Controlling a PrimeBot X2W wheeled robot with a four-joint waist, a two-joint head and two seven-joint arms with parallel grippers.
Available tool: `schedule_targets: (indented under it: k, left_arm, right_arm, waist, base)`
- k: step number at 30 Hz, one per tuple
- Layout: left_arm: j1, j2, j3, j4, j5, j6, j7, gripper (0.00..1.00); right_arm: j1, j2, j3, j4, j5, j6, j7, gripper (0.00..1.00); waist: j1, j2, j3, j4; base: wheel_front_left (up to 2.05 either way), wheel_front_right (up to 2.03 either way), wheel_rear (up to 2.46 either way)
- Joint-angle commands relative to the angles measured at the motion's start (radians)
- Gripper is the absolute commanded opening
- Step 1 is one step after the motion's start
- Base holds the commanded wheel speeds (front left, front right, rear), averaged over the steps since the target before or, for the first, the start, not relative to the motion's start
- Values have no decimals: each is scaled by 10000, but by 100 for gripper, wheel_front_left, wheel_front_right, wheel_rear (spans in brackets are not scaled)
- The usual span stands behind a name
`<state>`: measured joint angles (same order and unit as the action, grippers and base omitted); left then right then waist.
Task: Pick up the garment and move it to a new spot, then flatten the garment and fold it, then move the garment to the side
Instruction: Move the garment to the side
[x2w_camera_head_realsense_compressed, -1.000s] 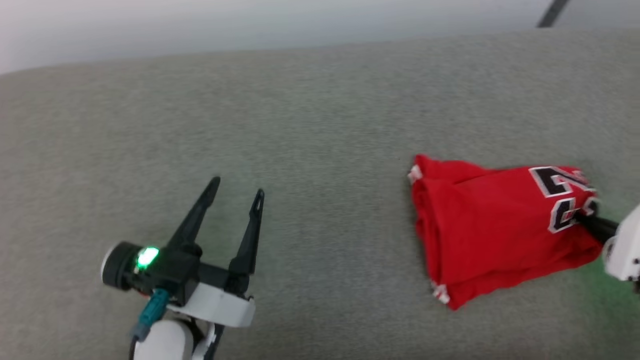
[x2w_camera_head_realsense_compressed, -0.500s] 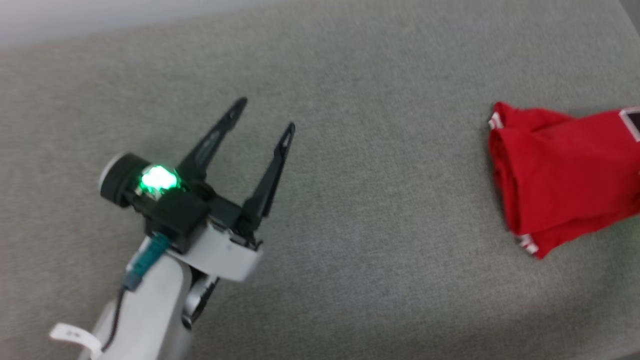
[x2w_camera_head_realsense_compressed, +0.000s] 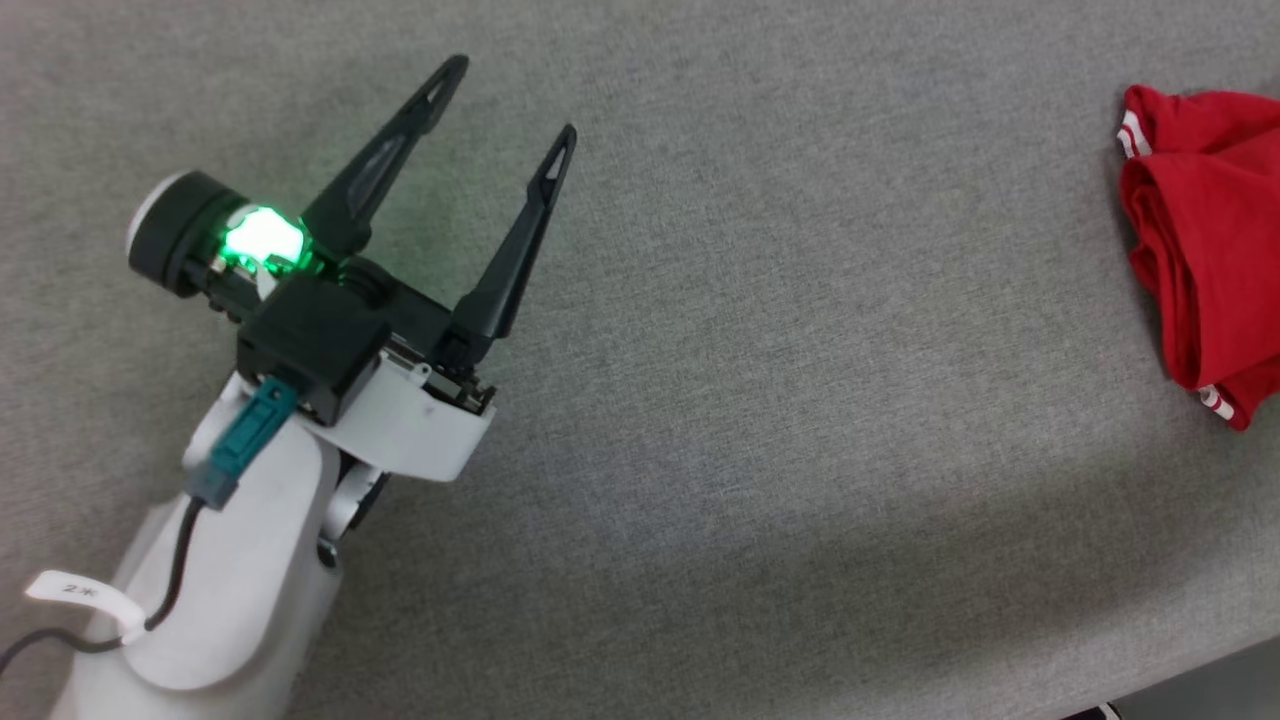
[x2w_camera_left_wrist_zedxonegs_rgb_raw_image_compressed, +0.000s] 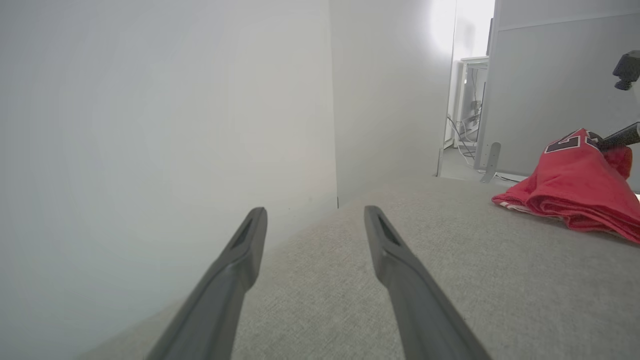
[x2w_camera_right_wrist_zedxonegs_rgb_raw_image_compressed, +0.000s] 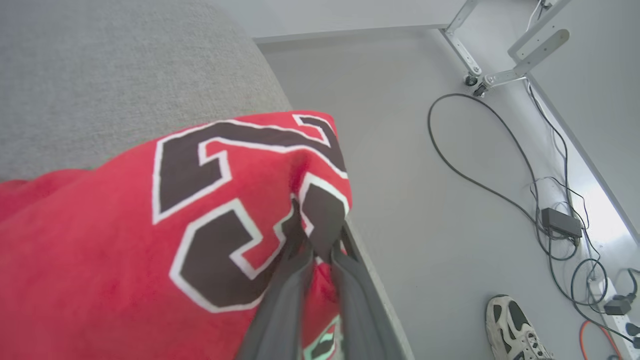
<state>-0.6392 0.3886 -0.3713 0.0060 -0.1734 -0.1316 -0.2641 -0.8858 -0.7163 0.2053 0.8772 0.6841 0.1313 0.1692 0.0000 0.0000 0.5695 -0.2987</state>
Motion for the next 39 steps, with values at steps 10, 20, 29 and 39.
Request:
schedule_targets:
  k: [10,20,29,39]
  left_arm:
    - [112,119,149,-224,203,23,6,100]
    - [883,-544,673,111,139,25,5,100]
    - [2733,-1511,1746,557,279,70,5,100]
    - [4198,-2271,3094,1496,41,33,5,100]
  right_arm:
    - [-1078,750,665,1898,-944,-11,-1520,14]
    - [-1044,756,1361,2219,-1204,-11,-2332,100]
    - [338,1241,2636,891,-435,-11,-3187,100]
    - [1723,2272,3405,-74,-708,-11,-4299,100]
  waist:
    - [0,0,212,-147]
    - [0,0,-792,174]
    - [0,0,-2397,1038]
    - [0,0,-3742,2267]
  base:
    - [0,0,0]
    - [0,0,0]
    - [0,0,0]
    - [0,0,0]
